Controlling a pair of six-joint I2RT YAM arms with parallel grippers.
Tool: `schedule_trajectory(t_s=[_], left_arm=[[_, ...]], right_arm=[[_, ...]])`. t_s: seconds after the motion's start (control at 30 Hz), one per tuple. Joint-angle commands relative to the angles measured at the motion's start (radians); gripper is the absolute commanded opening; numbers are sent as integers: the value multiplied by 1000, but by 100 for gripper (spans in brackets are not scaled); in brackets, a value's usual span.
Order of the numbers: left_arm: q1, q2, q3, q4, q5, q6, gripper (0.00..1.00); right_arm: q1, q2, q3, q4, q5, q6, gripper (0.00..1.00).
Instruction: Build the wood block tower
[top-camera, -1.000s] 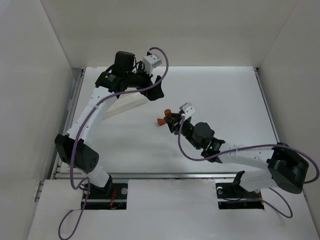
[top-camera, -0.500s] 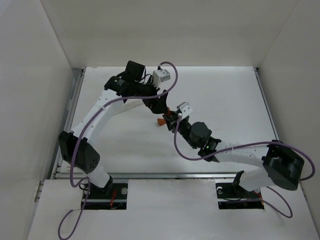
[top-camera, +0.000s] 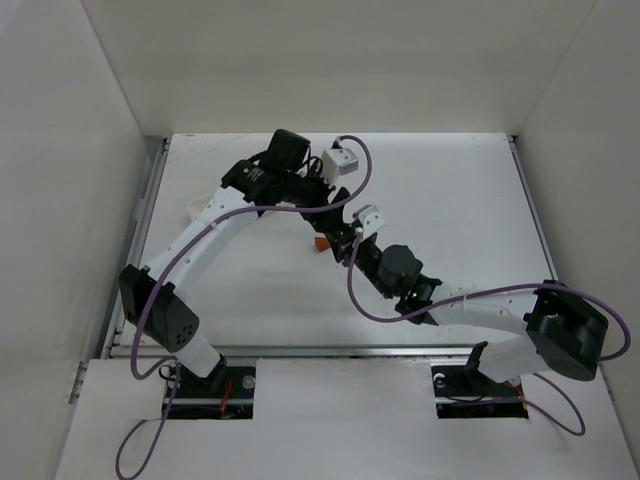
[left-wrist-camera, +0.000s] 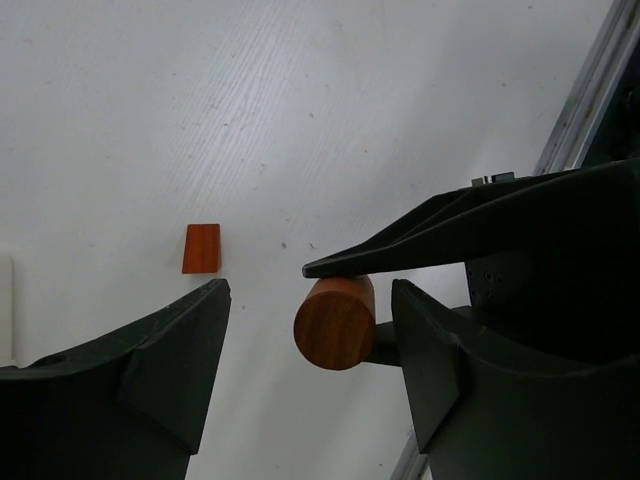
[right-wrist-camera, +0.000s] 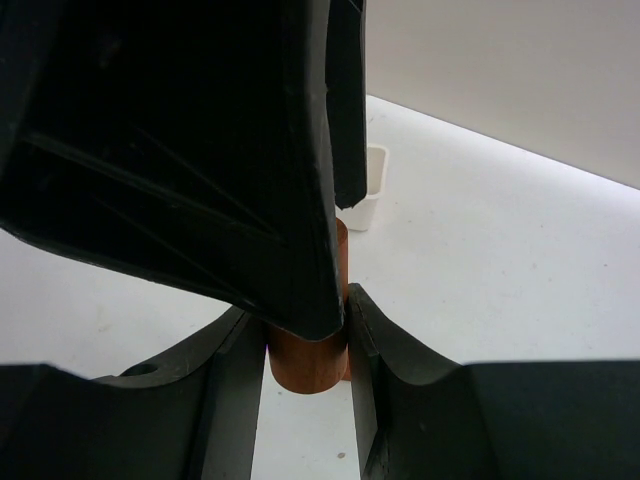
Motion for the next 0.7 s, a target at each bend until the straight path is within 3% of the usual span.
schedule_trajectory(t_s=[0.0, 0.1, 0.37, 0.67], left_arm=[[-3, -45, 1, 27, -51, -10, 62], [-3, -54, 1, 27, -51, -10, 62], [-3, -54, 1, 9, -7, -10, 46], [-3, -34, 28, -35, 13, -1, 2]], right_arm=[[10, -15, 37, 60, 27, -6, 0], [10, -15, 37, 60, 27, -6, 0], [10, -24, 37, 60, 27, -15, 0], [10, -24, 37, 51, 36, -15, 0]])
